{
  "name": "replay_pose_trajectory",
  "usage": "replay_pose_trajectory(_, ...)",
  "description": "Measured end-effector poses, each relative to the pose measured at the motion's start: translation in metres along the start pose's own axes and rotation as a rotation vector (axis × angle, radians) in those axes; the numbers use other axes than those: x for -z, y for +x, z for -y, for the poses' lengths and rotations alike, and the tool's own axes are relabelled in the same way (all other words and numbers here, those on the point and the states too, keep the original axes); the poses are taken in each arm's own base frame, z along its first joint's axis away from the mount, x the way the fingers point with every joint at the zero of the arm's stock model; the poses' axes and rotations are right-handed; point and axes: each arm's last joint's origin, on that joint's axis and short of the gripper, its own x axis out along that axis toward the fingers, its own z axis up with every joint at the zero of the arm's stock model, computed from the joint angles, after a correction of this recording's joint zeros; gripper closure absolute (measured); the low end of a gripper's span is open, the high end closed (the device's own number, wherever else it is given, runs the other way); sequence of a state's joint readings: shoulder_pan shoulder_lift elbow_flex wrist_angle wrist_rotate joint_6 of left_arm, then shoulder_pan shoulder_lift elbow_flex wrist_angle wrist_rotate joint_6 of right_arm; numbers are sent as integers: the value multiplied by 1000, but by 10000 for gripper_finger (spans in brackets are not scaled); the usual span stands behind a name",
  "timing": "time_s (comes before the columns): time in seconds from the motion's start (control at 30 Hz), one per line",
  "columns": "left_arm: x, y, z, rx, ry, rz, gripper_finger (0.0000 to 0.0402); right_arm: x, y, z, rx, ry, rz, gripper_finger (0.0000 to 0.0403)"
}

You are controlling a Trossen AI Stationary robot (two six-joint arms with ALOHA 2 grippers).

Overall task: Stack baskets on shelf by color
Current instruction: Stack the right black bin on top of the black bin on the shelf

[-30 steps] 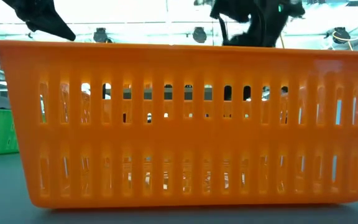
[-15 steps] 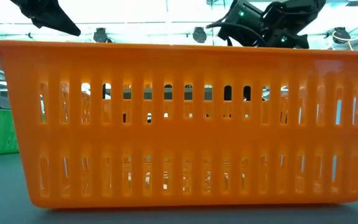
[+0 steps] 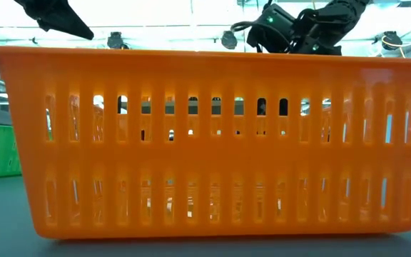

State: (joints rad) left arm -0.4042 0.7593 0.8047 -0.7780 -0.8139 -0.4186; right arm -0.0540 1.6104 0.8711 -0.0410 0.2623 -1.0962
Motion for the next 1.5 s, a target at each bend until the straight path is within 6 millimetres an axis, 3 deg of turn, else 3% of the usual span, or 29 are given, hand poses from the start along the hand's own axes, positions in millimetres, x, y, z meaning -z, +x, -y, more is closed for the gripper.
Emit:
replay_pose_trajectory(0.5,-2,0,1,8,1,18,355,-1,0,1,2,-79,33,361)
replay_pose_trajectory(0.87,-2,0,1,8,-37,17,355,-4,13,1,37,-250,34,272)
replay_pose_trajectory(1.0,-2,0,1,8,-43,15,355,-4,22,-1,60,-258,11,261)
replay_pose_trajectory(1.13,-2,0,1,6,-27,13,355,-4,23,-1,69,-176,-7,292)
replay_pose_trajectory(1.3,-2,0,1,6,4,13,355,-4,21,-3,24,-65,37,384)
replay_pose_trajectory(1.5,-2,0,1,7,5,14,355,-12,15,-10,-51,-2,100,394)
